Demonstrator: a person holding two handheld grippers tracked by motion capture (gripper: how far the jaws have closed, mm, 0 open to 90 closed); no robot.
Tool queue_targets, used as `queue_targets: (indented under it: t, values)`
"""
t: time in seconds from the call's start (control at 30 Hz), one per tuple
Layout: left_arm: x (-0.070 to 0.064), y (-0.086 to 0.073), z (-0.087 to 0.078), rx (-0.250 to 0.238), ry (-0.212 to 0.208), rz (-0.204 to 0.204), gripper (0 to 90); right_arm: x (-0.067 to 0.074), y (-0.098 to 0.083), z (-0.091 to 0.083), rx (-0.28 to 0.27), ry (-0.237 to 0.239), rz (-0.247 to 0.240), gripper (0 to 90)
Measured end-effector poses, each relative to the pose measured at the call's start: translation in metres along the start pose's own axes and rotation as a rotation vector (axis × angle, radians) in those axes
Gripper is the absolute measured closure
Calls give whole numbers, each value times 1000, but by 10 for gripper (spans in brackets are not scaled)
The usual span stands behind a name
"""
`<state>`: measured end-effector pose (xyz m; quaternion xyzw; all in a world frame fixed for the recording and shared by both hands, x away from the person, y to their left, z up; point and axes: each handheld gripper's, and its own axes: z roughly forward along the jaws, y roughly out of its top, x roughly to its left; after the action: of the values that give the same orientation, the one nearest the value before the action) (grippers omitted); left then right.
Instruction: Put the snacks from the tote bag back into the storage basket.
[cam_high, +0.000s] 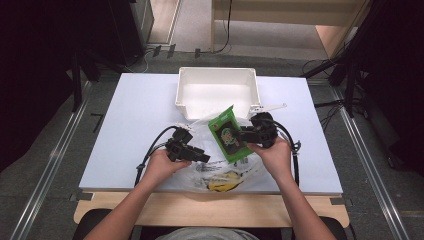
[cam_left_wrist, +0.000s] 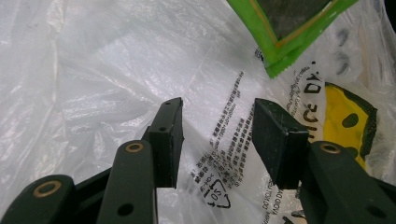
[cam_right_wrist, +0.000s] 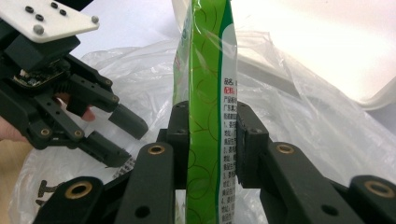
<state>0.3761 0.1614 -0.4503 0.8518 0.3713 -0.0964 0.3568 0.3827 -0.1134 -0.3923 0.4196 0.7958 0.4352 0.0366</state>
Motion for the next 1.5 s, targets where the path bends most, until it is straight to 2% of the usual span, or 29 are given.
queue_targets:
  t: [0.13, 0.23, 0.4, 0.77, 1.0, 1.23, 1.5]
  values:
    - [0, 0, -1, -5, -15, -8, 530, -2, 7, 1, -4, 3, 2, 737]
    - [-1, 1, -1, -6, -8, 2, 523, -2, 14, 2, 9, -2, -9, 737]
    - [1, 1, -2, -9, -2, -6, 512, -2, 20, 1, 22, -5, -25, 736]
    - [2, 1, -3, -9, 1, -9, 507, -7, 33, -2, 36, 6, -25, 737]
    - [2, 1, -2, -5, 0, -8, 506, -9, 42, -2, 27, 9, -17, 737]
    - [2, 1, -3, -5, 4, 1, 503, -9, 56, -3, 24, 15, -29, 737]
    - [3, 1, -2, 2, 3, -8, 499, -12, 73, -2, 6, 28, -17, 737]
